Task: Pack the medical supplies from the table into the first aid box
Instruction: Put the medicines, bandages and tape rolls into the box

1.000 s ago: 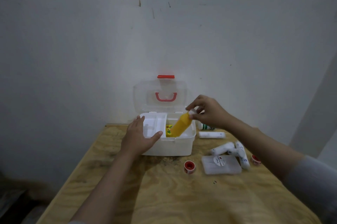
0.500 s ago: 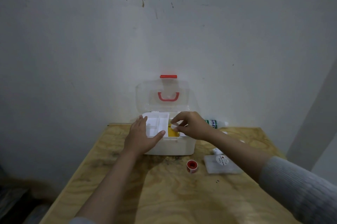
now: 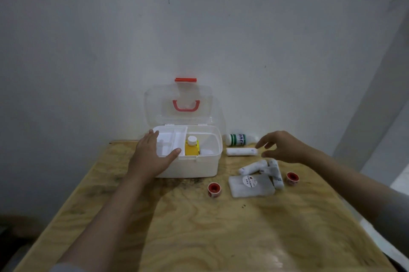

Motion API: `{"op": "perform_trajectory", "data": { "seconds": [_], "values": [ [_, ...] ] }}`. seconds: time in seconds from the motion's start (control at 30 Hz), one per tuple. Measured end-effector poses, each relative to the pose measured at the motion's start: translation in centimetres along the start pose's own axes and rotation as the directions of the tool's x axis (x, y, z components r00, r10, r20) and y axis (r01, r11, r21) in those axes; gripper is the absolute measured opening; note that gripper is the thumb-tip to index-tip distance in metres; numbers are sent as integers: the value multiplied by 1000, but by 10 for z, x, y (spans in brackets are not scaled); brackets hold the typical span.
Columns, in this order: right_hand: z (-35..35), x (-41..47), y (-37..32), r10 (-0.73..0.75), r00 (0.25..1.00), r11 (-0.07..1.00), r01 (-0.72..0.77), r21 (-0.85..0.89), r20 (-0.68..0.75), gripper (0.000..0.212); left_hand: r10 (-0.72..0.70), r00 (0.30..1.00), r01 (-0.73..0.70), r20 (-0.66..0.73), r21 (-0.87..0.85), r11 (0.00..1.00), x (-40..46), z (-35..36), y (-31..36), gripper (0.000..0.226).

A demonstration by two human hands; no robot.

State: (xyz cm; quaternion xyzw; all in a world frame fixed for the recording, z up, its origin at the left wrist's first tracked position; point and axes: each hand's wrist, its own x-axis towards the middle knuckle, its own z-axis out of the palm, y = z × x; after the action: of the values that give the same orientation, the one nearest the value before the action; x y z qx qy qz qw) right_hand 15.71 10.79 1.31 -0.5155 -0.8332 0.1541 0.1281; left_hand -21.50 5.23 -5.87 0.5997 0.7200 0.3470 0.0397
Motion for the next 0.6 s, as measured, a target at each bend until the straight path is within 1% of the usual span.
{"op": "perform_trajectory", "data": {
  "seconds": [0.1,0.23,0.37,0.5,0.6],
  "values": [
    [10,-8,18,51,999,998,-51,-30,9,25,-1,1000,1,-4,13,1000,0,0,2,96],
    [29,-3,26,54,998,997,-55,-62,-21,20,-9,1000,9,-2,15,1000,-2,-1,4,95],
    [45,10,27,112,994,992,-110,-53,20,20,-16,1000,16,-2,24,1000,-4,-2,6,95],
    [54,22,26,109,994,992,-110,-69,-11,20,-22,1000,22,8,19,1000,-3,-3,7,94],
    [55,30,25,118,993,986,-115,-117,17,23,-26,1000,25,9,13,1000,-2,-4,8,93]
  ]
}}
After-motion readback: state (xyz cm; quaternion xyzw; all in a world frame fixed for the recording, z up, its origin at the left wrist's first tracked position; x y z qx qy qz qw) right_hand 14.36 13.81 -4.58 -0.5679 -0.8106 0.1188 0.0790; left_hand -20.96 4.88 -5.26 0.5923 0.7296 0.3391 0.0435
